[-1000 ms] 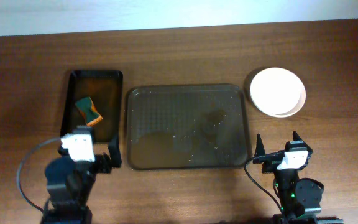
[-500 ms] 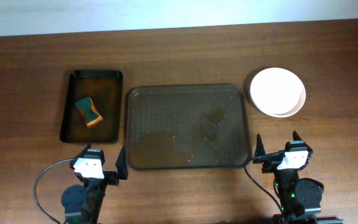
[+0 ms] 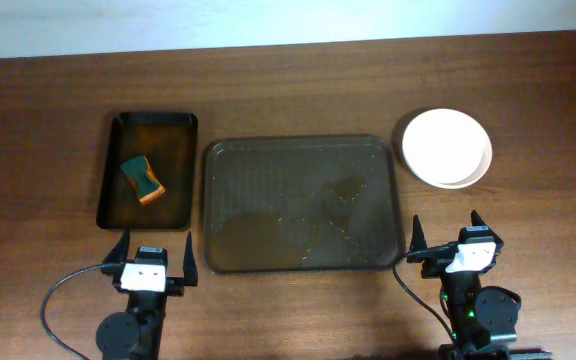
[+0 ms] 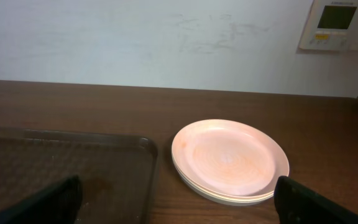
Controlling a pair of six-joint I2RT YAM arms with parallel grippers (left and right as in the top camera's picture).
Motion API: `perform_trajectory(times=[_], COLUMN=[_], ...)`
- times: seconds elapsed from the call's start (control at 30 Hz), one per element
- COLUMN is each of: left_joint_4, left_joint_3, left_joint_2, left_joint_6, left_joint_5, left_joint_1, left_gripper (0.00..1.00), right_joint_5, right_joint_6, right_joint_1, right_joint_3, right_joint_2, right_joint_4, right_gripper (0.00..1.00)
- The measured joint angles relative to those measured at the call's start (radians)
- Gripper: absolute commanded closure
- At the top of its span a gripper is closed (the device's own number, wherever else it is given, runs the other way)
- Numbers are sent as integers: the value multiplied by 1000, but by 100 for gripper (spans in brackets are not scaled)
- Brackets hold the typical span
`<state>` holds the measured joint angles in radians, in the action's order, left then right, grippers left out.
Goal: Clean dirty plates on tray and stack at the side
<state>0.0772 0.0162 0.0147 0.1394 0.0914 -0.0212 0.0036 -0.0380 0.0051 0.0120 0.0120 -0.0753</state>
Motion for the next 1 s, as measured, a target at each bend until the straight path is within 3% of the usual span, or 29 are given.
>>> perform_trajectory(times=[0.3, 1.0], left_joint_4=[8, 8], left_joint_3=[0, 0], left_joint_2=[0, 0], left_joint_6=[-21, -92], left_joint_5=[-130, -147], left_joint_1=[22, 22], left_gripper=[0, 0], right_joint_5=[0, 0], right_joint_6=[0, -1], right_joint_1=[0, 0], right_joint_3=[0, 0], right_joint_2=[0, 0], right_joint_4=[0, 0], right_gripper=[2, 2])
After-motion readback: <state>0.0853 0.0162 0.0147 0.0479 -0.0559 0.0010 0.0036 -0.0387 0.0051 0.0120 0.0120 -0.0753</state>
